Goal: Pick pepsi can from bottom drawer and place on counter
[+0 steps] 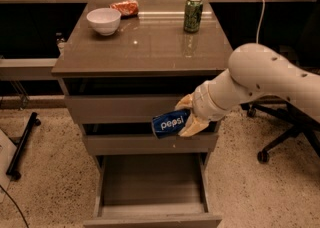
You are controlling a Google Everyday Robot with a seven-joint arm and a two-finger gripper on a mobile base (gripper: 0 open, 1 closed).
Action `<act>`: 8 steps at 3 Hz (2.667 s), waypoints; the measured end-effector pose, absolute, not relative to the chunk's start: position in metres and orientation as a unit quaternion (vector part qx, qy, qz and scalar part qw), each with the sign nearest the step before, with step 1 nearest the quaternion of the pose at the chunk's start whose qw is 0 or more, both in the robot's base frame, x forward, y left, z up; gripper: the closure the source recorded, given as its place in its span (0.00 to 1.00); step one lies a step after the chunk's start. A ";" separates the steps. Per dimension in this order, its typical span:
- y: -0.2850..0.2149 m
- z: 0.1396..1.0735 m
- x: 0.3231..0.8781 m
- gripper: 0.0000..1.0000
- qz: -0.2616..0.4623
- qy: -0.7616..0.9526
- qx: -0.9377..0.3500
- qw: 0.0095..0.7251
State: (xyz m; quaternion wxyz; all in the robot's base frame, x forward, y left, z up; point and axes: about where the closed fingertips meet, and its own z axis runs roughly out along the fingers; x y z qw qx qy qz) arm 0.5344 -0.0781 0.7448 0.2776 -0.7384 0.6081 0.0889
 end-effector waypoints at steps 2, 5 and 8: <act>-0.041 0.867 0.565 1.00 0.013 0.549 -0.776 0.310; -0.026 0.926 0.584 1.00 -0.051 0.538 -0.771 0.336; -0.041 0.980 0.688 1.00 -0.116 0.516 -0.767 0.364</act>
Offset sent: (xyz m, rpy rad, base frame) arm 0.0614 0.0703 0.2016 -0.0988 -0.3162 0.1327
